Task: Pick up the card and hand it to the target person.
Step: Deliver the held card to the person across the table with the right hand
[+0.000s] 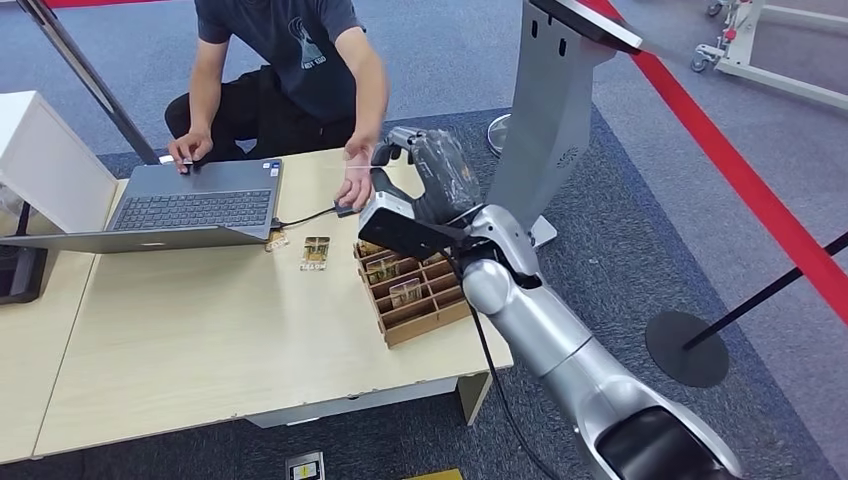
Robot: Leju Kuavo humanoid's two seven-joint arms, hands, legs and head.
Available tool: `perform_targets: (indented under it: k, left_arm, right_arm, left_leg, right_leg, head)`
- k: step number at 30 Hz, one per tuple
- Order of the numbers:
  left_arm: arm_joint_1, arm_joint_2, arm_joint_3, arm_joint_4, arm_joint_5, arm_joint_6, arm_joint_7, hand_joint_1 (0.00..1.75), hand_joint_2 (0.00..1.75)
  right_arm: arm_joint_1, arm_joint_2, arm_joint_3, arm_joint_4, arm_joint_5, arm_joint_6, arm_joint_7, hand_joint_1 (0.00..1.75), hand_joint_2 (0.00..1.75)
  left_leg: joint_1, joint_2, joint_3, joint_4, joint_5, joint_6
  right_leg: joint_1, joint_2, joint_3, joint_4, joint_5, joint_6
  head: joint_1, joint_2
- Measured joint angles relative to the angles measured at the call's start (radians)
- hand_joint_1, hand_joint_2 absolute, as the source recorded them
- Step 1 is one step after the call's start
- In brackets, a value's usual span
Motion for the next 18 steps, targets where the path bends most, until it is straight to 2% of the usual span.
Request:
perform_targets:
  k: [2,8,12,18]
  left_arm:
    - [0.002,0.0,-0.004,0.0,-0.002,0.002,0.006,0.0,1.75]
    - [0.008,0.001,-0.016,0.0,-0.009,0.013,0.023,0.0,1.75]
    - [0.009,0.001,-0.023,0.0,0.0,0.012,0.019,0.0,0.0]
    - [0.008,0.001,-0.03,0.001,0.009,0.012,0.016,0.0,0.0]
  right_arm:
    - [-0.013,0.02,0.011,0.04,-0.009,-0.014,-0.005,1.75,1.75]
    - [-0.027,0.049,0.033,0.116,-0.016,-0.044,-0.001,1.75,1.75]
    - [-0.027,0.054,0.043,0.152,-0.018,-0.051,0.004,0.0,1.75]
    - [-0.034,0.058,0.062,0.206,-0.027,-0.054,0.016,0.0,1.75]
  left_leg:
    - [0.0,0.0,0.0,0.0,0.0,0.0]
    - [0.0,0.0,0.0,0.0,0.0,0.0]
    - [0.0,0.0,0.0,0.0,0.0,0.0]
    - [0.0,0.0,0.0,0.0,0.0,-0.001]
  right_leg:
    - [0.0,0.0,0.0,0.0,0.0,0.0]
    - [0.0,0.0,0.0,-0.001,0.0,0.0]
    - [0.0,0.0,0.0,-0.001,0.0,0.0]
    - [0.0,0.0,-0.001,-0.001,0.0,0.0]
  head:
    - [0.0,0.0]
    - [0.0,0.0]
    - [0.0,0.0]
    - [0.0,0.0]
